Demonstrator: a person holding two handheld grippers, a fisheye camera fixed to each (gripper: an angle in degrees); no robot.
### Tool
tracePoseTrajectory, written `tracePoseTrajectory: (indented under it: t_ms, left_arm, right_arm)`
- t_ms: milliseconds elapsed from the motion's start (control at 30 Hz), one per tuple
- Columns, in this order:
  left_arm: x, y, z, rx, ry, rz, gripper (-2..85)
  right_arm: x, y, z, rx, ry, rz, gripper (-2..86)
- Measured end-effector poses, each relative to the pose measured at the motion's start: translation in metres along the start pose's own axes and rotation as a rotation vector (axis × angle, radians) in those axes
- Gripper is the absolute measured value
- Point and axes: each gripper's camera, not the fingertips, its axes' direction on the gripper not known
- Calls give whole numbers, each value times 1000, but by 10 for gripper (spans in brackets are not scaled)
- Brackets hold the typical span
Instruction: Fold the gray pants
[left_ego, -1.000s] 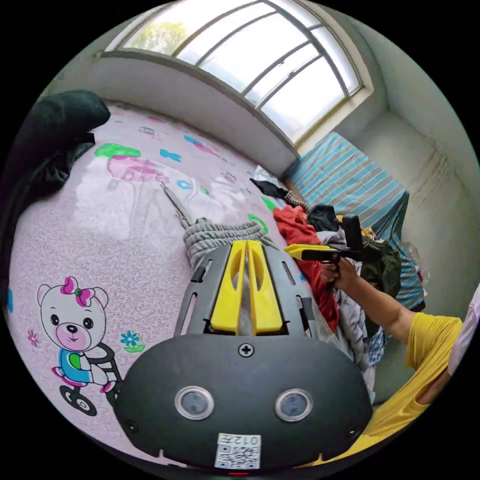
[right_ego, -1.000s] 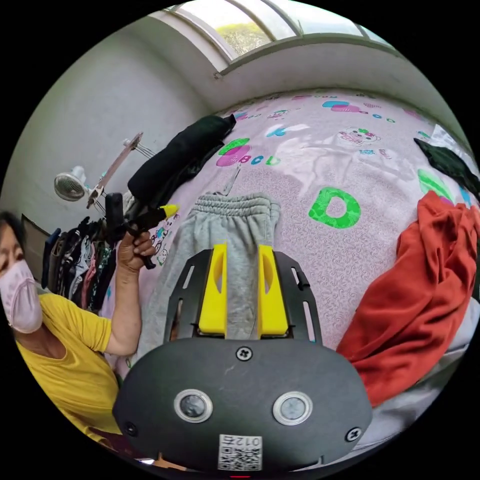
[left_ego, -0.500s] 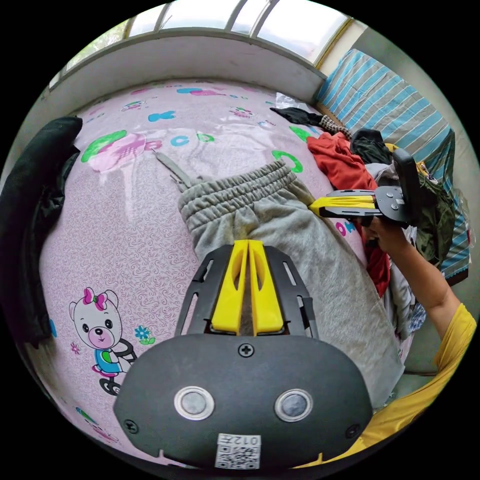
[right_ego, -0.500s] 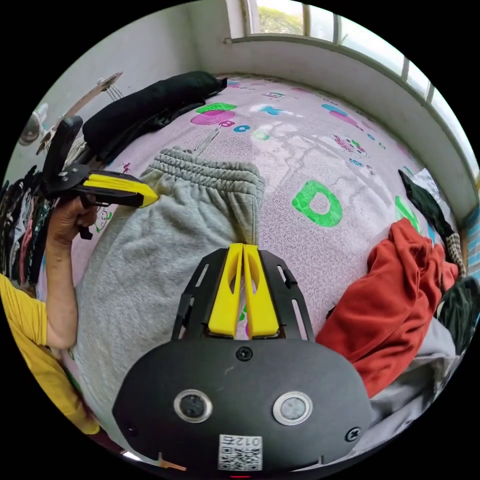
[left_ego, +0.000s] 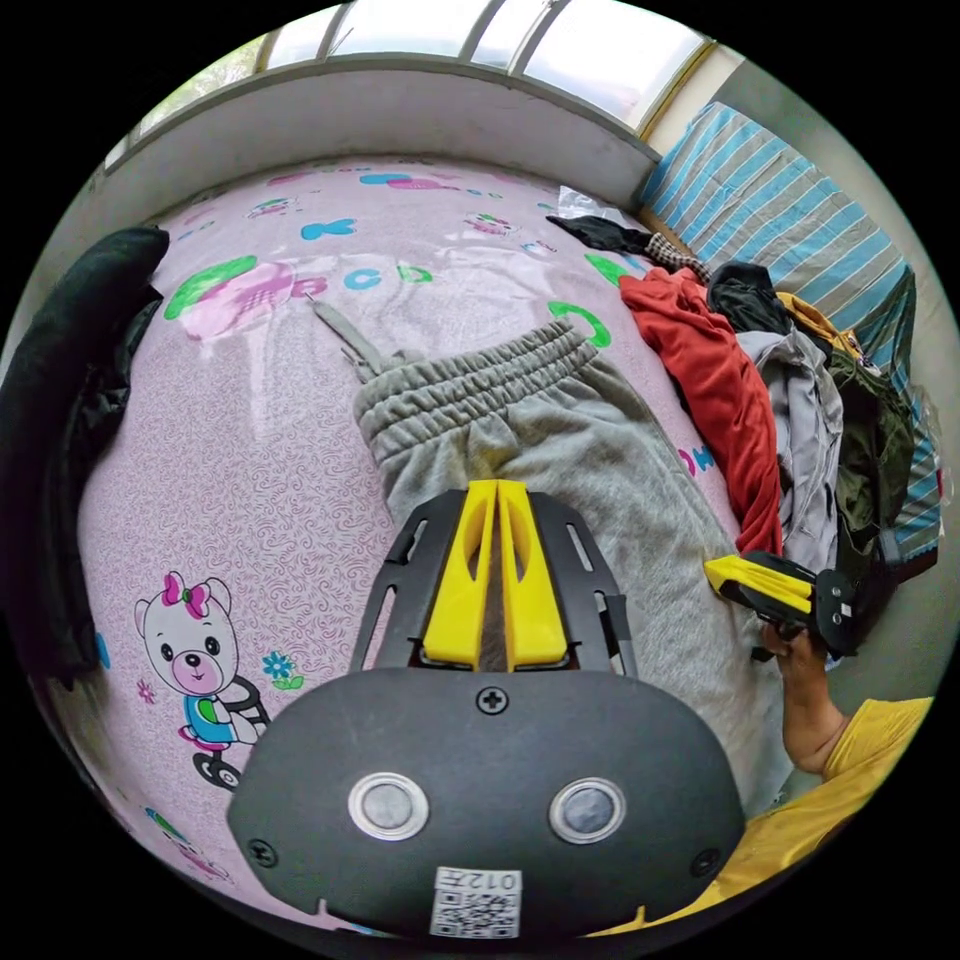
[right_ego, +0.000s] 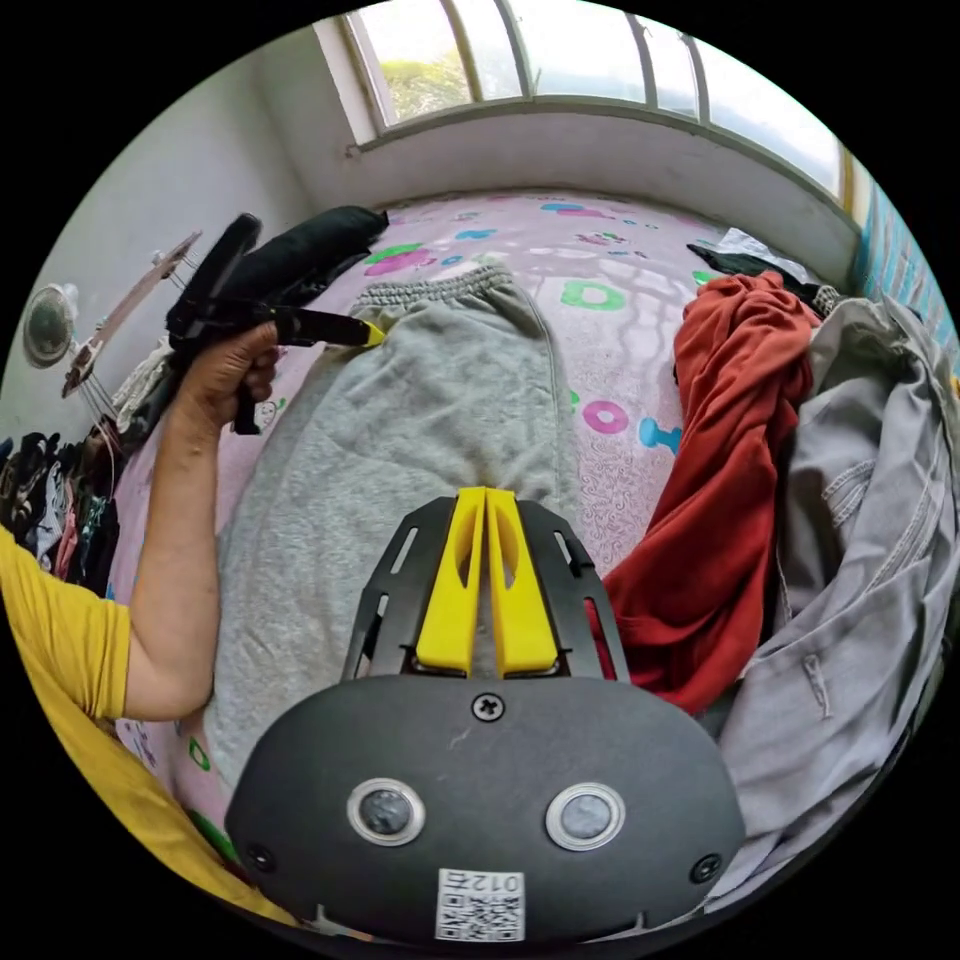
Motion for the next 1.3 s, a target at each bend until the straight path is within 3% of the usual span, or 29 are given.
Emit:
tracePoseTrajectory:
  t_ms: [233,467,600,700,767,867,933,1000,1200,1300]
  left_arm:
    - [29,-22,-30,-13,-44,13,-2]
    - [79,-48,-63,-68,-205,34,-1]
    - [120,-59,-106,-65,-442,19,1]
    - [158,-49,-161,106,-731,-60,3]
    - [179,-39,-189,199,-802,-79,4]
    - [197,-12,-228,205,-680,-34,4]
    - [192,25,-248,192,-335,-5,4]
    - [185,46,-244,125,-173,-15,4]
    - [157,77,-235,-10,-254,-144,4]
    - [151,78,-245,8,-234,-139,4]
  right_arm:
    - [21,17,-7,9,-143,57,2]
    - [9,30,-13,5,-59,20,1]
    - [18,36,-16,4,-109,46,0]
    - [18,41,-19,6,-99,43,0]
    - [17,44,-21,6,-90,40,0]
    - [22,48,-23,5,-109,50,0]
    - [23,50,-25,4,-111,51,0]
    - [21,52,-26,5,-98,43,0]
    - [19,58,-31,6,-72,29,0]
    - [26,61,-34,3,-105,52,0]
